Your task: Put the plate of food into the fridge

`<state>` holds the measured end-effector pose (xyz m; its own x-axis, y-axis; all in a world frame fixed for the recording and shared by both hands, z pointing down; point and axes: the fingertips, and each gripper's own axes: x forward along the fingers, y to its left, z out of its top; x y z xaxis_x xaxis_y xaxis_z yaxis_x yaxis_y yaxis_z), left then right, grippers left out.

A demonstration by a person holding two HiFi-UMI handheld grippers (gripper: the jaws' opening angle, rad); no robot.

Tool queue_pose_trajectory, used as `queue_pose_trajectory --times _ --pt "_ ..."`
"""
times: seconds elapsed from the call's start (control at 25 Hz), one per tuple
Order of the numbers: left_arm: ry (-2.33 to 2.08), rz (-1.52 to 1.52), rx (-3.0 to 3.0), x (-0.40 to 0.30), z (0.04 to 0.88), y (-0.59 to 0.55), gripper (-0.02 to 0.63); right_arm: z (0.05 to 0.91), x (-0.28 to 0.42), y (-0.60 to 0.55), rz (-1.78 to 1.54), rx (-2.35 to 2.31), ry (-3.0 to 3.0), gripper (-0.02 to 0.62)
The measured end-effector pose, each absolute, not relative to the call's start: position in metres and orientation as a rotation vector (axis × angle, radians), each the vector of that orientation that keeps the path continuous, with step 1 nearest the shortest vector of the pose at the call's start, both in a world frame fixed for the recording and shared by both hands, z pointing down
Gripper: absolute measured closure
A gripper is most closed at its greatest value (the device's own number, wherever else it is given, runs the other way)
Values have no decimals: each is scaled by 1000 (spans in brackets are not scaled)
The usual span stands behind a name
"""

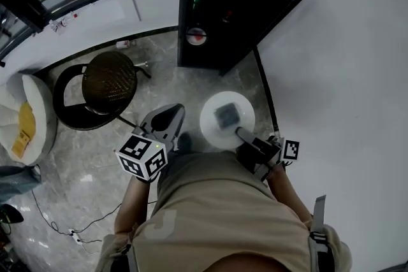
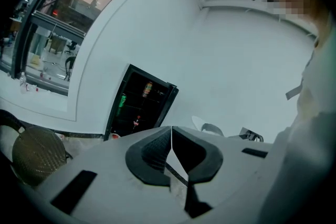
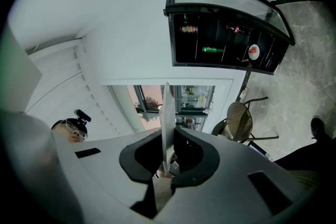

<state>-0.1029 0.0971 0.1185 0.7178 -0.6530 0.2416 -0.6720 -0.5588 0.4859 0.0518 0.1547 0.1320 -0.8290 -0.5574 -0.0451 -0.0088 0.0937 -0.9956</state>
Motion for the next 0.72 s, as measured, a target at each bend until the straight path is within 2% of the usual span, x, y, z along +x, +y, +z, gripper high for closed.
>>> queue_pose_trajectory --times 0.72 --pt "-816 -30 2398 -103 123 54 589 148 30 94 -1799 -621 2008 561"
